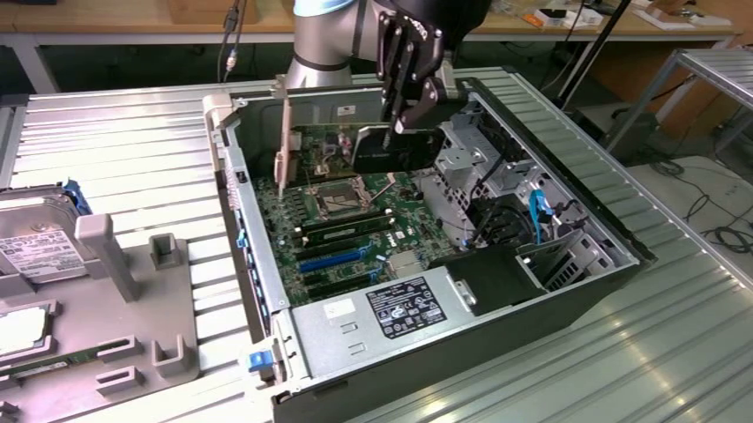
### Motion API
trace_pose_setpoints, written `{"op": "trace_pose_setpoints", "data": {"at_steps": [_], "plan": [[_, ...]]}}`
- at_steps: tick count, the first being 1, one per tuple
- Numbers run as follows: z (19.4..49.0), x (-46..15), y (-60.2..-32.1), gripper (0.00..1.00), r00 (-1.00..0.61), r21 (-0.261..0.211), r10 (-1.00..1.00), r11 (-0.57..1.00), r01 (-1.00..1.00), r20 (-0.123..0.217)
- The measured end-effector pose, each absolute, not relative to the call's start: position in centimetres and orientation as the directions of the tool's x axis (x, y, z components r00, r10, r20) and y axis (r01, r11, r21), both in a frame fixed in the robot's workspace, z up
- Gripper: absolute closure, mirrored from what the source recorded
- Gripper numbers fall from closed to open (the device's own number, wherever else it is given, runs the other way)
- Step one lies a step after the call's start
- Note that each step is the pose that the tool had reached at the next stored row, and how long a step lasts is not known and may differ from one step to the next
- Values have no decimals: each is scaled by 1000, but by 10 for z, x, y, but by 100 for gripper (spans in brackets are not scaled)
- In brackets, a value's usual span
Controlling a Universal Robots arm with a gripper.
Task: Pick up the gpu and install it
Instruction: 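Insert the gpu into the slot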
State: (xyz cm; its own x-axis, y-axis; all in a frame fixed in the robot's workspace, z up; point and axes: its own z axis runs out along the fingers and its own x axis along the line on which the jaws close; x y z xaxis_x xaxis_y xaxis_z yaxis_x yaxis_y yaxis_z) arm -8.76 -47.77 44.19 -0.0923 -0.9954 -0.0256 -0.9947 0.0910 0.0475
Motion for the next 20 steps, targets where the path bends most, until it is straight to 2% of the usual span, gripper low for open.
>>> {"op": "trace_pose_setpoints", "data": {"at_steps": [8, 20], "plan": [[442, -88, -478, 73, 0, 47, -1000, -2, -999, -26], [438, -87, -472, 73, 2, 45, -1000, -3, -999, -26]]}}
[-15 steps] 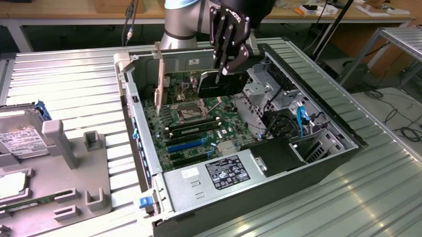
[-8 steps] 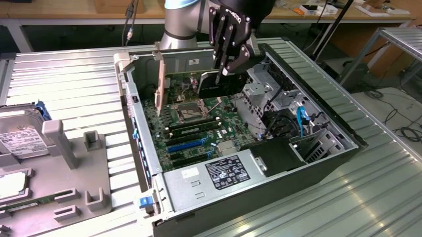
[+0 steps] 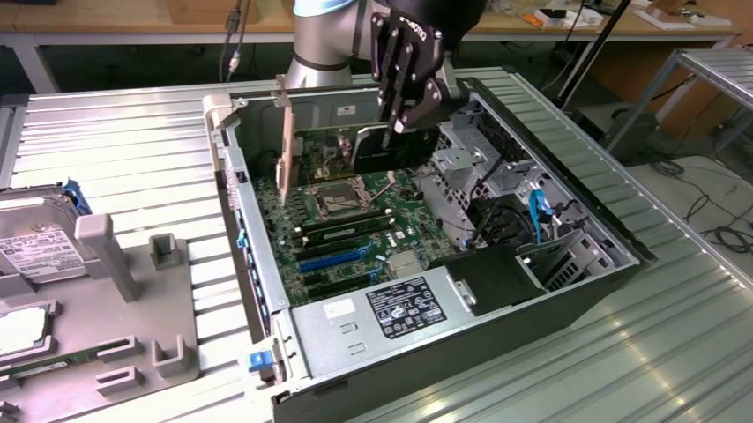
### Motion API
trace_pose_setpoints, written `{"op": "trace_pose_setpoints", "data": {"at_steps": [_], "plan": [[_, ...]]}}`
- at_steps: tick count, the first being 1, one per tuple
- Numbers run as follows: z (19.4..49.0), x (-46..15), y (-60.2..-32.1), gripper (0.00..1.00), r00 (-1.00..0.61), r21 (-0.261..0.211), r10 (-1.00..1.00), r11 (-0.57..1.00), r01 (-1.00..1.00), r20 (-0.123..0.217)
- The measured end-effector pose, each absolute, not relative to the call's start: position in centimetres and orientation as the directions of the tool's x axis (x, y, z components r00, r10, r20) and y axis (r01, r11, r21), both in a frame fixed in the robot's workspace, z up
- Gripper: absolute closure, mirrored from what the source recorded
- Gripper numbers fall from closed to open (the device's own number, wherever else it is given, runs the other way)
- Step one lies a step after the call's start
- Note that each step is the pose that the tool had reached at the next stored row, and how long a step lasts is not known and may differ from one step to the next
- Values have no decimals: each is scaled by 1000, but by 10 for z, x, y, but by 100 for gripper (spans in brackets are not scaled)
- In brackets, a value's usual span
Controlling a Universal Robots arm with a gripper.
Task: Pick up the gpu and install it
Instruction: 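Insert the gpu into the slot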
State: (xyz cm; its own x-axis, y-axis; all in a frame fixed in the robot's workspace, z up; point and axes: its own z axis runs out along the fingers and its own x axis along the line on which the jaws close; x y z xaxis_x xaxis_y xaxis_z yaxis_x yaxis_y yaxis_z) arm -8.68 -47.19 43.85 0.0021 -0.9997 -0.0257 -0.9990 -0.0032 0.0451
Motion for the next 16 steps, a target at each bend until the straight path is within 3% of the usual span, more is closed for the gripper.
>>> {"op": "trace_pose_setpoints", "data": {"at_steps": [16], "plan": [[434, -85, -458, 73, 2, 41, -1000, -3, -999, -26]]}}
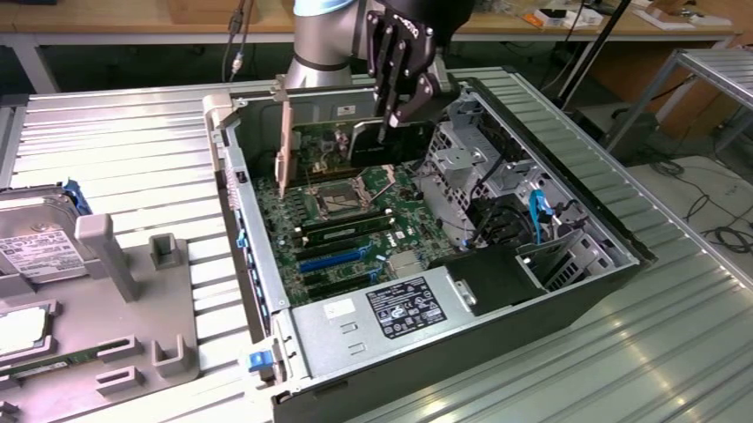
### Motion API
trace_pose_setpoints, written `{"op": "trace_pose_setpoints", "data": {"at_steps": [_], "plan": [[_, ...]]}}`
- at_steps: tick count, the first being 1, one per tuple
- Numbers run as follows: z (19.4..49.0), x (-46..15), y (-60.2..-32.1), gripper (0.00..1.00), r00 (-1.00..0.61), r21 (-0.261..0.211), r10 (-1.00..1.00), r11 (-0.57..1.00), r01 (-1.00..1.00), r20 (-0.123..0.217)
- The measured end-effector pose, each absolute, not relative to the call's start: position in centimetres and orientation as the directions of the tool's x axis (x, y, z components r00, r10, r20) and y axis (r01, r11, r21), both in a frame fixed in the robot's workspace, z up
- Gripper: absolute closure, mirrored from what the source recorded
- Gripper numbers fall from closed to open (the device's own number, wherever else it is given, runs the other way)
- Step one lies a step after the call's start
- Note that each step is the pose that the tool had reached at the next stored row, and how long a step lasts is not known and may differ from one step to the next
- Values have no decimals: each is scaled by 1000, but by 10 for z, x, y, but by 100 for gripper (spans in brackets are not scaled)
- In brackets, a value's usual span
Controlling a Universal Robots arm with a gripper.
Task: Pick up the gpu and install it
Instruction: 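Insert the gpu into the slot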
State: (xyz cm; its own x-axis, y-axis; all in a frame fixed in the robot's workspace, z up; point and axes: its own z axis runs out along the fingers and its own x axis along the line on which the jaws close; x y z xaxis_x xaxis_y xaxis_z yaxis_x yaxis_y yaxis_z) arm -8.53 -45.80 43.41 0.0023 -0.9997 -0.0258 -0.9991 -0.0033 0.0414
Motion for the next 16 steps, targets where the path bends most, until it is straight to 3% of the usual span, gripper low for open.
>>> {"op": "trace_pose_setpoints", "data": {"at_steps": [16], "plan": [[430, -85, -451, 73, 2, 36, -1000, -3, -999, -26]]}}
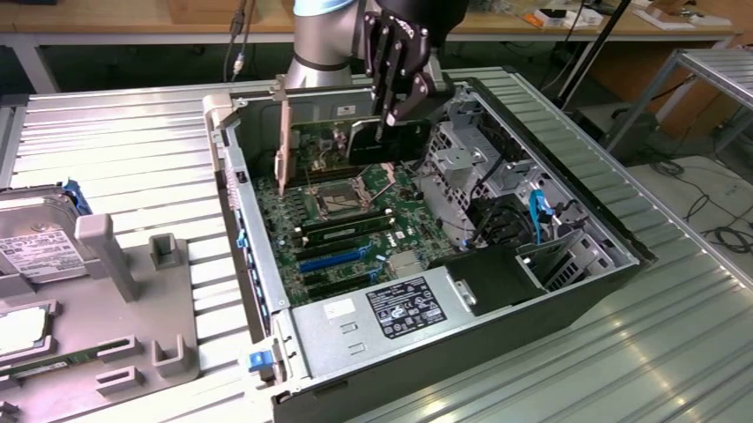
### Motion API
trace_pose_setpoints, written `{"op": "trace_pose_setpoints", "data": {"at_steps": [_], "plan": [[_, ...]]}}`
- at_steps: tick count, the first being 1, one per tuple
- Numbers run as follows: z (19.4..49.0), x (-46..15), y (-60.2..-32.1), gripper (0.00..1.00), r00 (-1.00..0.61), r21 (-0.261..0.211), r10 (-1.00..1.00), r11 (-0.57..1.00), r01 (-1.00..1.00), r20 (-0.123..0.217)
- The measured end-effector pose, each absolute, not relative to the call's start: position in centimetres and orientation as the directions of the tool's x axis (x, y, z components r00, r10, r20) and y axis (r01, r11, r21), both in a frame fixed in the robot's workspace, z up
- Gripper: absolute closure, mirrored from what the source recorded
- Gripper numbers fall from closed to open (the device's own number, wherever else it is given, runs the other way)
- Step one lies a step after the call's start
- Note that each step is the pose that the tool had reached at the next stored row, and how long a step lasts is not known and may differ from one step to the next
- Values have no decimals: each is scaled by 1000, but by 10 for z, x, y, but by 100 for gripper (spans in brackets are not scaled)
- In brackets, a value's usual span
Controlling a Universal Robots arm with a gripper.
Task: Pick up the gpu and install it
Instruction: 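Insert the gpu into the slot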
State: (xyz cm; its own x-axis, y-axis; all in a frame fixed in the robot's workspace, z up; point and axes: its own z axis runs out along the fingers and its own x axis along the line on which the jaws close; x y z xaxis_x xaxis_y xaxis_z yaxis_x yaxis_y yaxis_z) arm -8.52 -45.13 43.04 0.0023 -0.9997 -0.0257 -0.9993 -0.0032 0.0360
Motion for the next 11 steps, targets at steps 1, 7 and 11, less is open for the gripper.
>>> {"op": "trace_pose_setpoints", "data": {"at_steps": [1, 7, 11], "plan": [[430, -85, -451, 73, 2, 36, -1000, -3, -999, -26], [429, -85, -448, 73, 2, 33, -1000, -3, -999, -26], [428, -85, -446, 73, 0, 32, -1000, -1, -999, -26]]}}
